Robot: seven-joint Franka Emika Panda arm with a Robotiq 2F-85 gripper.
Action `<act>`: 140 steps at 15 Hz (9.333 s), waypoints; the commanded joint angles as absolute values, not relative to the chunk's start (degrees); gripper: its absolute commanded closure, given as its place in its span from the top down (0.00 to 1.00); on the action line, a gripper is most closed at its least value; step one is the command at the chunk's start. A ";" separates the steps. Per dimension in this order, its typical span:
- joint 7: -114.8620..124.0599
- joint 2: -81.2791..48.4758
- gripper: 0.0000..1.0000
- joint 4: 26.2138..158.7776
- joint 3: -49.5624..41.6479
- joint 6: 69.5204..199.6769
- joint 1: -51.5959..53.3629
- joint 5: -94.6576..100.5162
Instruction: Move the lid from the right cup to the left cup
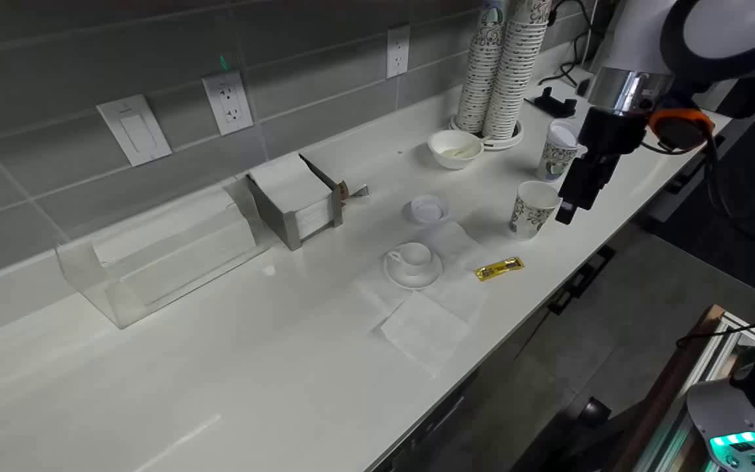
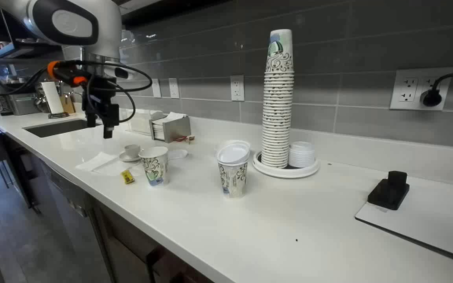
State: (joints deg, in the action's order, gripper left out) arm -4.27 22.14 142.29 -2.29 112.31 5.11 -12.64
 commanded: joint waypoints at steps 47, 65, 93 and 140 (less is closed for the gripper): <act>15.47 -5.83 0.46 122.90 -9.69 141.06 -11.17 9.50; 17.95 -3.25 0.32 123.70 -10.99 141.05 -10.04 16.71; 22.15 -3.08 0.32 128.21 -15.83 148.01 -14.26 4.32; 3.98 20.31 0.00 149.23 -10.73 139.59 -4.50 -15.89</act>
